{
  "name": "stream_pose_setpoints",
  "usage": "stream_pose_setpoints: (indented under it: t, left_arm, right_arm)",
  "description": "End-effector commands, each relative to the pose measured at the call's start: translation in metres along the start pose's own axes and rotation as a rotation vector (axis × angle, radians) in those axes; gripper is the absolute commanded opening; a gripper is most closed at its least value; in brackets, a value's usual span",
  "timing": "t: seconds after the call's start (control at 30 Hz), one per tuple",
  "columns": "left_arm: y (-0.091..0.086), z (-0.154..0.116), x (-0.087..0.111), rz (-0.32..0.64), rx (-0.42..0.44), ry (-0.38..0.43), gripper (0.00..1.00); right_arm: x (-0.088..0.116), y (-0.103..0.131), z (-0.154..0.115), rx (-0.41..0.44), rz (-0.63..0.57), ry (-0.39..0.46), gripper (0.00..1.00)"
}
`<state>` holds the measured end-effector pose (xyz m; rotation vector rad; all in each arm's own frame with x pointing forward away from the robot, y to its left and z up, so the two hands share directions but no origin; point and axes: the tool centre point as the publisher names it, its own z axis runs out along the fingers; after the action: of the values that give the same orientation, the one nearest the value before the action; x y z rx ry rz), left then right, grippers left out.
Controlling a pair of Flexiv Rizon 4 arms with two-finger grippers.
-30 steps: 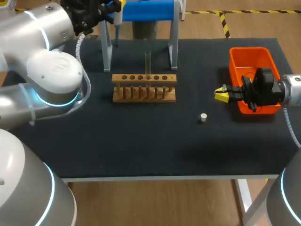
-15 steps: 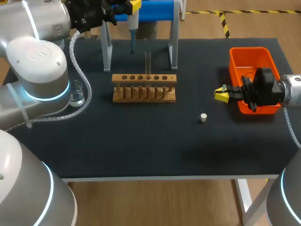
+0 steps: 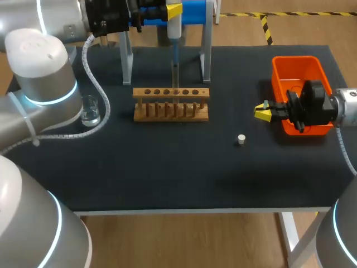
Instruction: Invert the test tube, pick up the pipette, mount the tip to pipette, aspirate from beaker and dispense into the tube, eject the tip, return the pipette, and cap with the stopper.
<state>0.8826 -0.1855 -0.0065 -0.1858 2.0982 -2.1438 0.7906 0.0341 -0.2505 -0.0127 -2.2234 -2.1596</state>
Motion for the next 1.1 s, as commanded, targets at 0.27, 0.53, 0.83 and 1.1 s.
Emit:
stream_pose_setpoints:
  t: [0.27, 0.53, 0.83, 1.1]
  left_arm:
    - [-0.012, 0.016, 0.021, -0.019, -0.045, 0.016, 0.0]
    - [-0.015, 0.028, 0.035, -0.032, -0.026, -0.021, 0.0]
    - [-0.015, 0.036, 0.043, -0.056, -0.011, -0.033, 0.0]
    - [-0.015, 0.037, 0.046, -0.093, -0.024, -0.059, 0.0]
  right_arm:
    - [0.001, 0.0, 0.0, 0.002, -0.001, -0.001, 0.0]
    - [0.001, 0.0, 0.0, 0.002, -0.001, -0.001, 0.0]
    - [0.001, 0.0, 0.0, 0.002, -0.001, -0.001, 0.0]
    - [0.001, 0.0, 0.0, 0.002, -0.001, -0.001, 0.0]
